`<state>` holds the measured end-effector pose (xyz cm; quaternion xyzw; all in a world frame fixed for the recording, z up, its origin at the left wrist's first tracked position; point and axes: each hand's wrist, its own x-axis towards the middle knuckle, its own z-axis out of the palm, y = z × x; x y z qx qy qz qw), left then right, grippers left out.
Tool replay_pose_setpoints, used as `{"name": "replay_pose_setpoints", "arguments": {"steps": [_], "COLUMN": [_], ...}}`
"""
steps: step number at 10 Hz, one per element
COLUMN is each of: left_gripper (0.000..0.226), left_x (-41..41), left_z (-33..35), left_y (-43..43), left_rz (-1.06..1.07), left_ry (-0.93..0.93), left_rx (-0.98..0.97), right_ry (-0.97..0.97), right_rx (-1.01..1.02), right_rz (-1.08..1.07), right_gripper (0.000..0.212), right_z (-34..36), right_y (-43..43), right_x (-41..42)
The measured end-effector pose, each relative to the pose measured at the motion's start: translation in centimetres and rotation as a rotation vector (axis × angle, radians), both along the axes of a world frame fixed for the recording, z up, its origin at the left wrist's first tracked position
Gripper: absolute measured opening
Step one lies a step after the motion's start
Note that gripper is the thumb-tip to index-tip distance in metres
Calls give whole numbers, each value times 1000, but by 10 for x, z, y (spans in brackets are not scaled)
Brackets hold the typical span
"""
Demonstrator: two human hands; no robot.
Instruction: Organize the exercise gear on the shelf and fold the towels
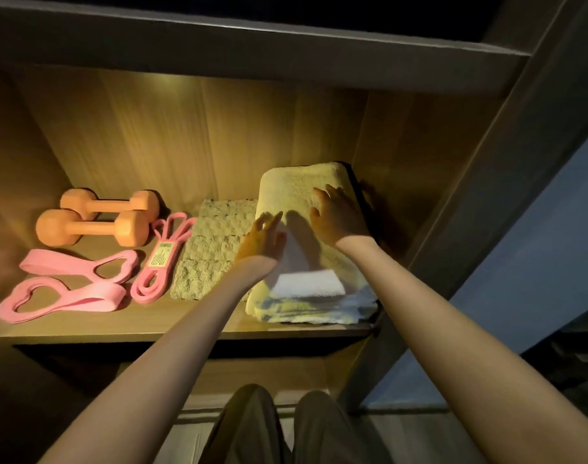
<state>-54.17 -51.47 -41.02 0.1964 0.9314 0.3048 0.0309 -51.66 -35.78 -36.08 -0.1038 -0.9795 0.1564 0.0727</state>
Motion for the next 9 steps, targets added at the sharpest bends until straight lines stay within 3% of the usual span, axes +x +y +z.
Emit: {"name": "replay_pose_setpoints", "arguments": {"steps": [1,3,5,7,9], "left_gripper": [46,64,67,56,27], "left_x": [-14,-17,-20,-4,27], "left_z": [-1,-17,-18,3,33], "left_y": [12,26,24,14,-20], "left_rz": [95,80,14,43,-124], "left_ry": [-97,13,-17,-108,-215], "left_rx": [55,209,119,67,215], "right_ry": [-18,36,-16,-67,-226], "right_rx": [-15,-37,-94,-164,-92], "right_rz": [4,-115,-151,-69,27], "right_gripper": [51,58,62,55,55], "right_z": [-25,-66,-72,-57,-34], "right_y": [15,32,34,33,27], "right_x": [-3,-5,-15,-2,34]}}
